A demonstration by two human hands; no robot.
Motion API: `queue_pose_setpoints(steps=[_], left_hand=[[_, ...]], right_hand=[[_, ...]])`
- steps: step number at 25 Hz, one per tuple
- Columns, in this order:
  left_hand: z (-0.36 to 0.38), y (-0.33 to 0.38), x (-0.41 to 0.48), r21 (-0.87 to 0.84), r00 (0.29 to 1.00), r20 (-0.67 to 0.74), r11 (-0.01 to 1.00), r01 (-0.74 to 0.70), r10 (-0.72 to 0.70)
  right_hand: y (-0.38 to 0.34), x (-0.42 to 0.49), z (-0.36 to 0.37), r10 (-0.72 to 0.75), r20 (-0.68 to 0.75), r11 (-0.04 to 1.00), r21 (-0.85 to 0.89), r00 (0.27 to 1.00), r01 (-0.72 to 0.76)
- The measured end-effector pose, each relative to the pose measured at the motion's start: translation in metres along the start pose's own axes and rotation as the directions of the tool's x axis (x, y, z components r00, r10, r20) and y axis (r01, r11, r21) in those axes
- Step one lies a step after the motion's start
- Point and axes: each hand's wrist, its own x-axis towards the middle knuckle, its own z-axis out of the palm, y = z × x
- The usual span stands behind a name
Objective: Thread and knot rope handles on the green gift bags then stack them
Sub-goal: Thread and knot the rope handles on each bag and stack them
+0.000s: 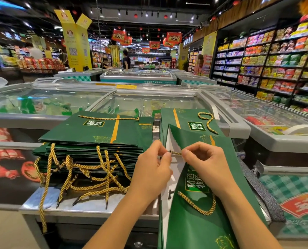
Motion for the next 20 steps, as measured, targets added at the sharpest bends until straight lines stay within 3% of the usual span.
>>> queue_pose_setpoints(steps=[3, 8, 14, 20], left_hand=[[-0.014, 0.000, -0.009, -0.108, 0.997, -0.078, 0.994, 0.013, -0.022], [-0.017, -0.012, -0.021, 0.114, 1.000, 0.007, 0.993, 0.003, -0.003], [-0.019, -0.018, -0.021, -0.239, 0.979, 0.001, 0.951, 0.197, -0.203], [-0.024, -0.022, -0.023, -0.158, 0.978, 0.055, 0.965, 0.209, -0.202]], right_hand=[[0.000, 0.000, 0.000, 0.007, 0.003, 1.000, 0.004, 1.000, -0.007], [0.002, 0.000, 0.002, 0.026, 0.029, 1.000, 0.017, 0.999, -0.026], [0.015, -0.001, 0.009, -0.057, 0.095, 0.975, -0.208, 0.994, 0.076], [0.015, -0.002, 0.007, -0.064, 0.121, 0.965, -0.246, 0.991, 0.092]])
